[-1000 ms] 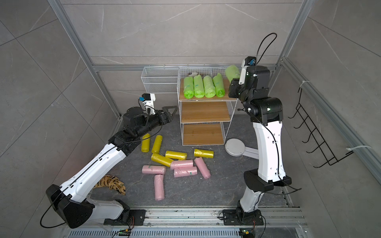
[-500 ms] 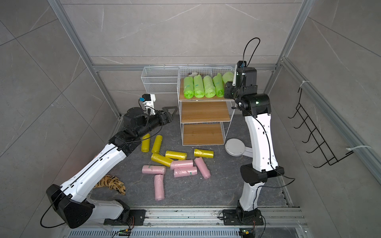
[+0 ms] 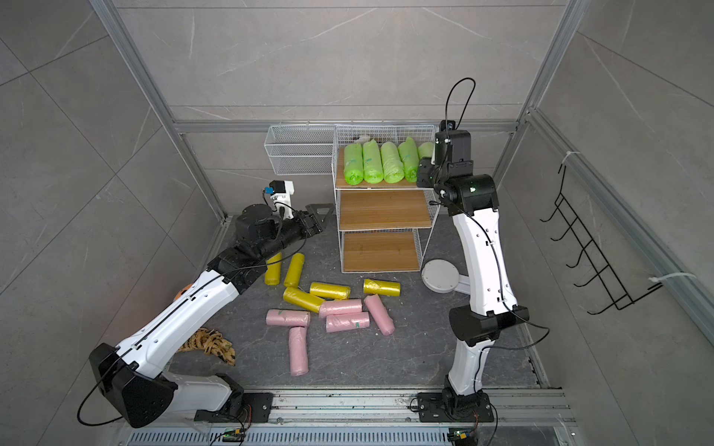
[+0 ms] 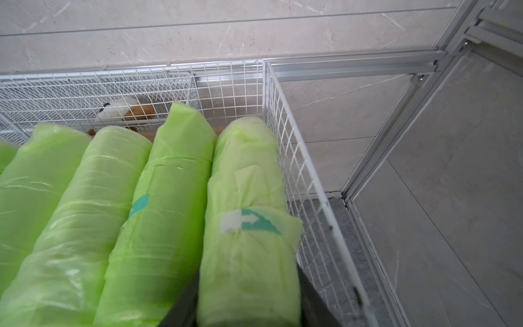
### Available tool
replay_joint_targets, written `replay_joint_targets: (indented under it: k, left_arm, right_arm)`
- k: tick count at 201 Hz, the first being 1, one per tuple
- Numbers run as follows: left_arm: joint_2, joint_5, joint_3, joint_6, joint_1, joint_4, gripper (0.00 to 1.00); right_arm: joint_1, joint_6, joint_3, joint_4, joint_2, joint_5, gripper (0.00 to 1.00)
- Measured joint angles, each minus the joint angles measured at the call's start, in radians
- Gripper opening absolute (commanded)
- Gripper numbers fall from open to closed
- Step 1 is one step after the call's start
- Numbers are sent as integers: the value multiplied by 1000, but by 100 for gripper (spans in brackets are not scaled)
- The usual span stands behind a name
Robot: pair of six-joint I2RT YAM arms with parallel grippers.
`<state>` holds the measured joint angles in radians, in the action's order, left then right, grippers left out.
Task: Sort the rolls of trash bags by color and place them on the shelf
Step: Place the roll of trash bags on the shelf.
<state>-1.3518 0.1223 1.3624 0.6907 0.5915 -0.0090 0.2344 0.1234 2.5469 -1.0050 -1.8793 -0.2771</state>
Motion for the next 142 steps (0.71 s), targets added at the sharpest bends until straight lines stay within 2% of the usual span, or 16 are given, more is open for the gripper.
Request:
replay_joint_targets:
  k: [72, 117, 142]
  left_arm:
    - [0, 12, -19, 2, 0, 13, 86]
    - [2, 12, -23, 2, 0, 13, 86]
    - [3, 11, -23, 1, 0, 10, 87]
  right_arm:
    - [1, 15, -2, 16, 8, 10, 57]
    - [1, 15, -4, 16, 63, 47, 58]
    - [1, 19, -26, 12, 117, 87, 54]
